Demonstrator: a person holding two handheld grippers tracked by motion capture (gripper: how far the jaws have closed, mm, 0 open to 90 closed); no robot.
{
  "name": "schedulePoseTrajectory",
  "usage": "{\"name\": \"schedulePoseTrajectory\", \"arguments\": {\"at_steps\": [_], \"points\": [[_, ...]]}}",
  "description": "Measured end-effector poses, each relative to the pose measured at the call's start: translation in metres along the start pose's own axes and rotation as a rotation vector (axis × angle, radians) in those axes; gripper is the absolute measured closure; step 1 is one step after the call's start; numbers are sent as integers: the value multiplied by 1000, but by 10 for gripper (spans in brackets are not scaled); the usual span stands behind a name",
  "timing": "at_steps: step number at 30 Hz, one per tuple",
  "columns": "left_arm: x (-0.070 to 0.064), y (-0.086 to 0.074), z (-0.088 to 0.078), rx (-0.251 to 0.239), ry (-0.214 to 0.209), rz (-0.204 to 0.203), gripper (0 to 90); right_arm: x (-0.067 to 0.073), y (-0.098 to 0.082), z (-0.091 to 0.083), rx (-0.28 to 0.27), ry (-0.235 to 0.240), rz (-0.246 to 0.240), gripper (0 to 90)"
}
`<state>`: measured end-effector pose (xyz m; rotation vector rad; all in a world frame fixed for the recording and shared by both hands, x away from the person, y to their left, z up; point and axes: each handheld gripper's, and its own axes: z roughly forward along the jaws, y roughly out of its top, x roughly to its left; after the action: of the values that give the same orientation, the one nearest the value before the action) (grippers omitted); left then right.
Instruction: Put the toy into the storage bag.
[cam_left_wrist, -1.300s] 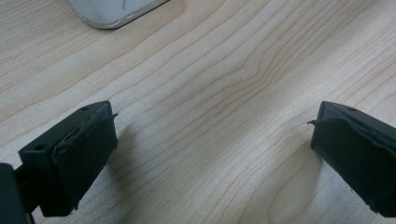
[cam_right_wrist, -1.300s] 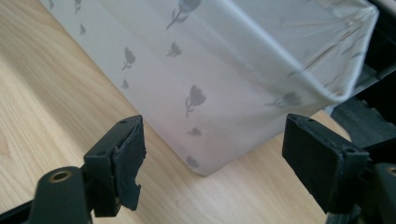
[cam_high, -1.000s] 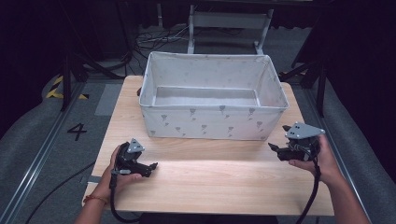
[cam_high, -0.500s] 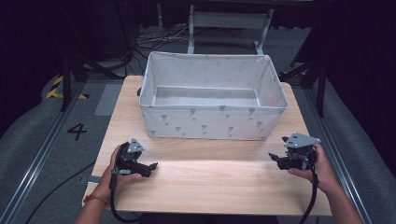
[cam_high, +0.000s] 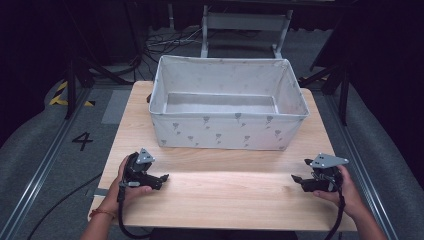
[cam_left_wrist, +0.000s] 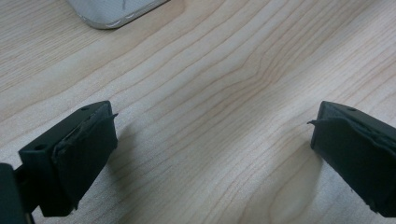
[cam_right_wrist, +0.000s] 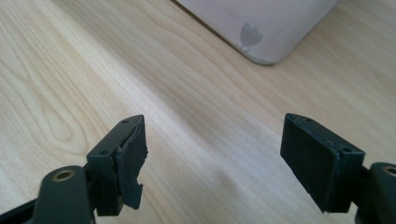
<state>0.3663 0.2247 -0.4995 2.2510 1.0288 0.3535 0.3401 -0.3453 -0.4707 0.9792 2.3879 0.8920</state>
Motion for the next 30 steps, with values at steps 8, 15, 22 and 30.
{"name": "schedulePoseTrajectory", "arguments": {"at_steps": [8,15,22,30], "points": [[0,0,0,3,-6,-6,7,0,-24,3,15,26,55,241],[-1,0,0,2,-9,-9,7,-4,-44,-3,-1,33,122,249],[0,0,0,0,1,1,7,-8,-55,-4,-53,49,162,225],[0,0,0,0,1,3,6,-8,-54,-3,-49,46,163,208]]}}
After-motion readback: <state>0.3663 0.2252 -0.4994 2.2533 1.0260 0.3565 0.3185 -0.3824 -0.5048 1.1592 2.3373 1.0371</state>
